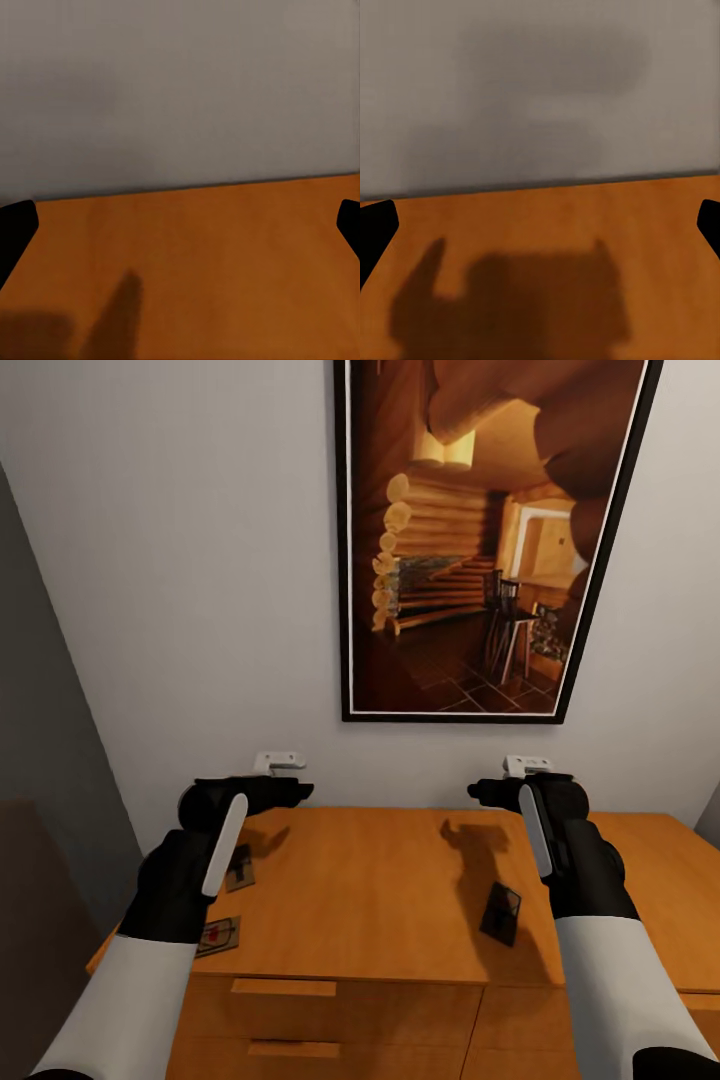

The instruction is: Take the four mousetraps from the cabinet in the bathroom and place them on the bathroom floor. Make sure all four end up on the same floor surface, and ensure that at least two of them are either under or directly next to the same bathroom sink.

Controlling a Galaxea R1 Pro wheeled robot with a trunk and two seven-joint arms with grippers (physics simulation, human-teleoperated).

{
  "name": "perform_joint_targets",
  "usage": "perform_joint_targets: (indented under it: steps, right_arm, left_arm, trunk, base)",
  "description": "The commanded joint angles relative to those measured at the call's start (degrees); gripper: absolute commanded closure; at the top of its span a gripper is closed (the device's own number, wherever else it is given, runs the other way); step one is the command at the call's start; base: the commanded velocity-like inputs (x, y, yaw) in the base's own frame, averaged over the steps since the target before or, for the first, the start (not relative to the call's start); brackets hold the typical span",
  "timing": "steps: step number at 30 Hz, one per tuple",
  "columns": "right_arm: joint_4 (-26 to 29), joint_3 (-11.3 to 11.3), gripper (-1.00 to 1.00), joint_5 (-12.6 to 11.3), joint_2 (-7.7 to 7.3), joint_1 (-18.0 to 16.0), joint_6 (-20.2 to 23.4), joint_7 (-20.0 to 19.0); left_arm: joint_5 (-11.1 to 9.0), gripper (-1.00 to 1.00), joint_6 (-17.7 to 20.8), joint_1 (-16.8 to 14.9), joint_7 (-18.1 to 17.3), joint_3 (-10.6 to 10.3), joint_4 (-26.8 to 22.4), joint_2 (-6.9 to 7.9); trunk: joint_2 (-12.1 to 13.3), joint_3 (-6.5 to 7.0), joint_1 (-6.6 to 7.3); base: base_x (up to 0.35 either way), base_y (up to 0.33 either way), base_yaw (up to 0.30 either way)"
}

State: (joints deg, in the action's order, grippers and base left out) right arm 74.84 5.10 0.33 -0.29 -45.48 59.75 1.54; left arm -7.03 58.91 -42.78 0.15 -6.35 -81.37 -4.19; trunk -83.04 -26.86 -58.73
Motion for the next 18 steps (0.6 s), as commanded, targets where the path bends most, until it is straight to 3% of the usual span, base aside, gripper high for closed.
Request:
perform_joint_targets:
  steps: [1,18]
  right_arm:
    - [0.04,-0.02,-1.00,-0.02,-0.04,-0.05,0.25,0.12]
    - [-0.35,0.01,-1.00,0.27,-0.14,0.12,0.25,0.23]
  left_arm:
    - [-0.20,-1.00,0.25,-0.06,0.00,0.03,0.27,-0.03]
    - [-0.59,-1.00,0.41,0.25,0.18,0.36,5.39,0.12]
  trunk:
    - [-0.04,-0.07,0.00]
    - [-0.04,-0.07,0.00]
  base:
    - [0.005,0.000,0.000]
    - [0.001,0.000,0.000]
